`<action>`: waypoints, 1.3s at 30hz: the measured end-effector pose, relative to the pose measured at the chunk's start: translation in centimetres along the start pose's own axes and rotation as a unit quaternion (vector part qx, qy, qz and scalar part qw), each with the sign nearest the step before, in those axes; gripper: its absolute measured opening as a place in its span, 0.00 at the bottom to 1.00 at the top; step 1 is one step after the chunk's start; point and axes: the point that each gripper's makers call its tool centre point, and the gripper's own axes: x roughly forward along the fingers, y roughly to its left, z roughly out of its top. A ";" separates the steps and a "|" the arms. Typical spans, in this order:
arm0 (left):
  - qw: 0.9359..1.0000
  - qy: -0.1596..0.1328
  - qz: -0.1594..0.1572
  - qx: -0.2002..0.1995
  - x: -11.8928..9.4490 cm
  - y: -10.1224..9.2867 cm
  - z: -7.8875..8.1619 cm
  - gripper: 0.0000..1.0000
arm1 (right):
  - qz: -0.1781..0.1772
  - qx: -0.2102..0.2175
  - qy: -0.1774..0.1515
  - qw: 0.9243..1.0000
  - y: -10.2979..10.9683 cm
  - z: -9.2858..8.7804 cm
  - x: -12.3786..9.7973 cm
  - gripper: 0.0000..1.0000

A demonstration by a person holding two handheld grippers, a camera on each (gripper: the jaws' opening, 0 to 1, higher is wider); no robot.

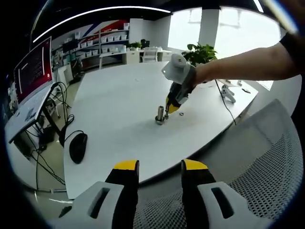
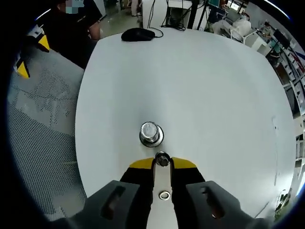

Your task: Place the washer onto the threaded stud by aligning its center hole with the stud, sliding it down to the base, and recovering from edge contact or off-axis alignment until the washer reaches the visible bottom stop.

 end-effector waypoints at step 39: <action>1.000 -0.001 -0.001 0.000 0.0 0.0 0.1 0.34 | 0.027 0.030 0.025 0.999 0.5 -6.2 0.1 0.30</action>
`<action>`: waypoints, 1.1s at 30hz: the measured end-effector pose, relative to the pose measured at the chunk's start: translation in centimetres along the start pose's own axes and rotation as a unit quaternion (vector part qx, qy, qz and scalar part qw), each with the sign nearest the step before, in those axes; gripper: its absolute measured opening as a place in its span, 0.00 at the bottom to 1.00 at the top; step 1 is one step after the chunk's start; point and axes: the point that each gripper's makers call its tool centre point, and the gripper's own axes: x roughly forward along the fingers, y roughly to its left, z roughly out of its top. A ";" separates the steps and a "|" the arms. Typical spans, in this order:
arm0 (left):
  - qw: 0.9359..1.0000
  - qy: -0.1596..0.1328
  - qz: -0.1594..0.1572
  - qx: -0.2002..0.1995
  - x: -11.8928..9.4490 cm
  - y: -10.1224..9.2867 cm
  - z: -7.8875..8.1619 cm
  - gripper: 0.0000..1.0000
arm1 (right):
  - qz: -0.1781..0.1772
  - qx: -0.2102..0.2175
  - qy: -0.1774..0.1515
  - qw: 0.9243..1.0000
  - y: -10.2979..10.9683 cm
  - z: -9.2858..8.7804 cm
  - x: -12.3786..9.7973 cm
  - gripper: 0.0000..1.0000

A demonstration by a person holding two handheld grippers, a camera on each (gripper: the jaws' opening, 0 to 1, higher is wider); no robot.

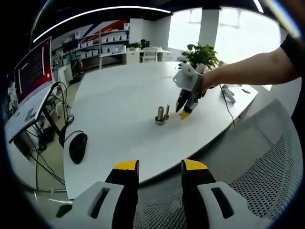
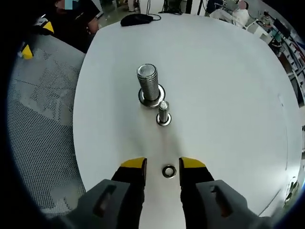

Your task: Place the washer onto the threaded stud by aligning its center hole with the stud, sliding it down to the base, and recovering from edge contact or off-axis alignment until the washer reaches the visible bottom stop.

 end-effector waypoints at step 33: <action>1.000 -0.003 0.001 -0.003 0.0 0.1 0.1 0.34 | -0.007 -0.009 0.039 0.999 -0.9 -1.4 0.0 0.16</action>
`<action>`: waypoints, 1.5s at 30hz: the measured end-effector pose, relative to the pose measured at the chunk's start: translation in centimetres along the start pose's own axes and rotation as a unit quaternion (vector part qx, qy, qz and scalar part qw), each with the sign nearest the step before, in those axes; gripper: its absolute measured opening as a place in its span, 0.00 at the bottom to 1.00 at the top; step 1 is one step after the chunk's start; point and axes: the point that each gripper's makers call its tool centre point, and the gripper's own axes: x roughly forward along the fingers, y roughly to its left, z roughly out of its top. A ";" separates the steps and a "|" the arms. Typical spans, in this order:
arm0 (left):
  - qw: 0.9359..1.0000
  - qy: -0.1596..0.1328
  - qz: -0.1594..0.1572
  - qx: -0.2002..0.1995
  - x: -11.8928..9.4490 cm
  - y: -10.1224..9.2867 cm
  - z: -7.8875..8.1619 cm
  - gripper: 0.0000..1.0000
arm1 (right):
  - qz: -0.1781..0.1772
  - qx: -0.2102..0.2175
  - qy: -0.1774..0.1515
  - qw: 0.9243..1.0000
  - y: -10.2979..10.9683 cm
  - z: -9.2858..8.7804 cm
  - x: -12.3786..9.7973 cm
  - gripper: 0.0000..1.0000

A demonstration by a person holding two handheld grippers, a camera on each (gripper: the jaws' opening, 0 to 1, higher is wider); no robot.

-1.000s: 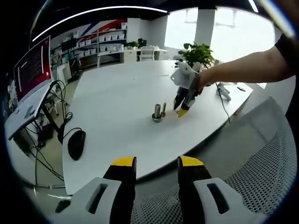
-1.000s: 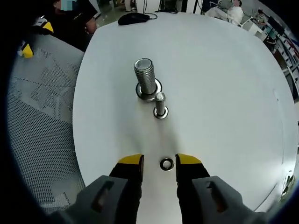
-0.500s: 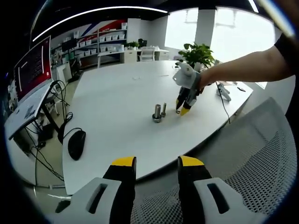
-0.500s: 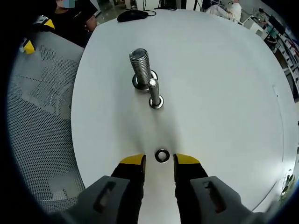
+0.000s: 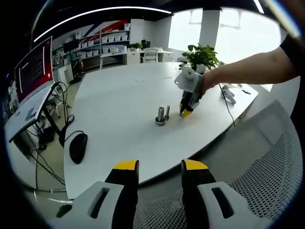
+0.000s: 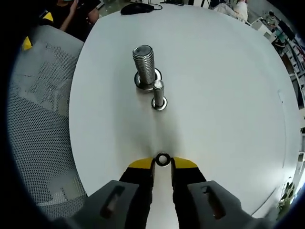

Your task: Place the washer onto the threaded stud by aligning its center hole with the stud, sliding it down to the base, and recovering from edge contact or off-axis alignment until the washer reaches the visible bottom stop.

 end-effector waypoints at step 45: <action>1.000 0.005 0.001 -0.001 0.0 0.0 -0.1 0.34 | -0.072 0.047 -0.089 0.992 0.2 0.1 -0.2 0.15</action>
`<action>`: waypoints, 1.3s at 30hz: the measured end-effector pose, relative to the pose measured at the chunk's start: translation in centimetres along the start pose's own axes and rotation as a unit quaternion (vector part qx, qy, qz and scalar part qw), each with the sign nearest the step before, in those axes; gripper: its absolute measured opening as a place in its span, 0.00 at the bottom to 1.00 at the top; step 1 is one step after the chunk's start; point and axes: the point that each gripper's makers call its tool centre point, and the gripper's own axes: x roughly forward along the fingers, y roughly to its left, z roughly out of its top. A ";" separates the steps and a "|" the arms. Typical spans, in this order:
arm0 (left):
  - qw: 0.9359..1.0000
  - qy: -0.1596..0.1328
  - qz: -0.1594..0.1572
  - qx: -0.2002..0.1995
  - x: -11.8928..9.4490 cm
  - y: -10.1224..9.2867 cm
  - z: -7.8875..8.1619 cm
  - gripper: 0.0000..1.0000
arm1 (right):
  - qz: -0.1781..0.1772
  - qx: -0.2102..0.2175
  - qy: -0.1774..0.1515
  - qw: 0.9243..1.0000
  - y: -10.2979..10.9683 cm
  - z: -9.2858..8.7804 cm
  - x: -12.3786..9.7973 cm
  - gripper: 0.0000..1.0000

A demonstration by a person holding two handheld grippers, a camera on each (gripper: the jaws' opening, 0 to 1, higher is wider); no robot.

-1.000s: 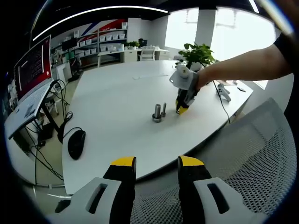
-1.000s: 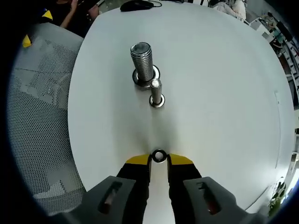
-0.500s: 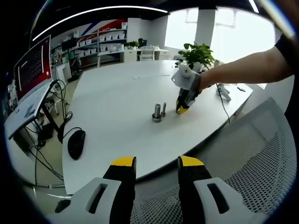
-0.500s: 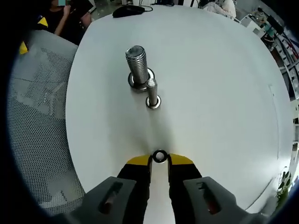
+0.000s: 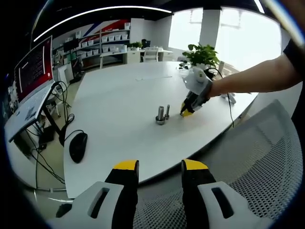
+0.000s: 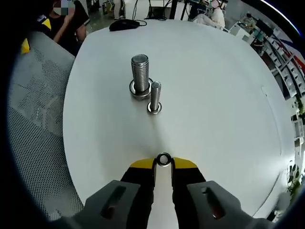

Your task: Place the washer onto the threaded stud by aligning its center hole with the stud, sliding it down to the base, and recovering from edge contact or off-axis alignment until the washer reaches the visible bottom stop.

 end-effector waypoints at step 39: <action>1.000 -0.003 0.000 0.002 0.0 0.0 0.0 0.34 | 0.009 0.060 -0.012 0.998 -0.2 1.3 -0.8 0.14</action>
